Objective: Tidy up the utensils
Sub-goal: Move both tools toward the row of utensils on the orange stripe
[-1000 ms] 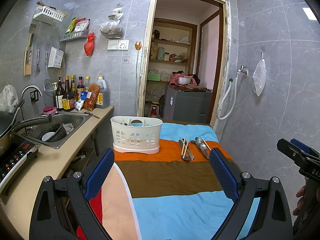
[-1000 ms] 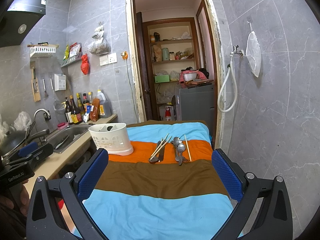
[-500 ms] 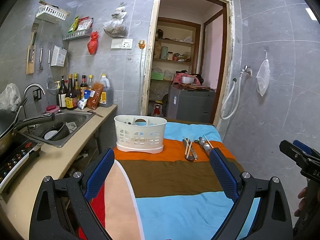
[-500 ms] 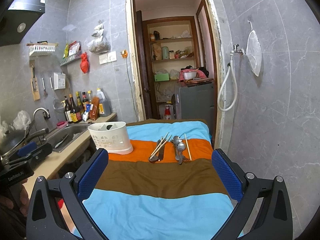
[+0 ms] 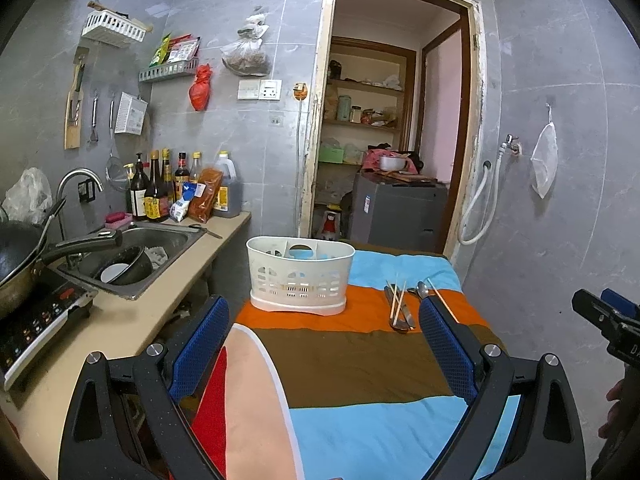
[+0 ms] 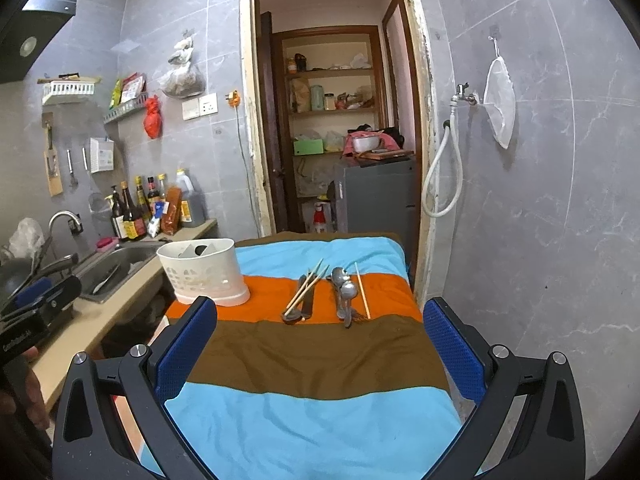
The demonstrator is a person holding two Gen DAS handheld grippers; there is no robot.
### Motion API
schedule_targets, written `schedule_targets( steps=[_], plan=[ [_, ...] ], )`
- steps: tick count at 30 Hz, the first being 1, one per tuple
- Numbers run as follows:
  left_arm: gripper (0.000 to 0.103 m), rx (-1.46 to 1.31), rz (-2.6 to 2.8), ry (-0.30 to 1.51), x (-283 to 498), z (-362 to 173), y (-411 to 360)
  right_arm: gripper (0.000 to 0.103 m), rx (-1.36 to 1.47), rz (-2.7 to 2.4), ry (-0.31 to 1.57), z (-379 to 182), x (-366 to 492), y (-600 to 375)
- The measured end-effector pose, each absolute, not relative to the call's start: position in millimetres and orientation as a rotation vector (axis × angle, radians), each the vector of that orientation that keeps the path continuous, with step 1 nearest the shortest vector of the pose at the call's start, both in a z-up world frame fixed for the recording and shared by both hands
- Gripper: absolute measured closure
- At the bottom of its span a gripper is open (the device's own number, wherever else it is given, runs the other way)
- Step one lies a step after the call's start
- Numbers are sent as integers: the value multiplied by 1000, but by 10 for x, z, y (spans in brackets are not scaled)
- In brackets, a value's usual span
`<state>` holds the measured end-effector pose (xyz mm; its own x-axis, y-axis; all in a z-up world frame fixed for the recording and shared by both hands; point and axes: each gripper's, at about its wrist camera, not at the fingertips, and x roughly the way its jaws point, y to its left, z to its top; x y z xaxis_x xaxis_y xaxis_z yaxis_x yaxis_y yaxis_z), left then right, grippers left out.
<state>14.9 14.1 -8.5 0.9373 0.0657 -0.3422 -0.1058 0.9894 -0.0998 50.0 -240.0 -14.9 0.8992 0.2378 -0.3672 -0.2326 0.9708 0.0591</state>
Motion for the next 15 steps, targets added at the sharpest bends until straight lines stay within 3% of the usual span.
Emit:
schedule_targets(
  steps=[15],
  plan=[
    [10, -93, 46, 382, 593, -33, 40, 0, -47, 156, 397, -113, 716, -2426]
  ],
)
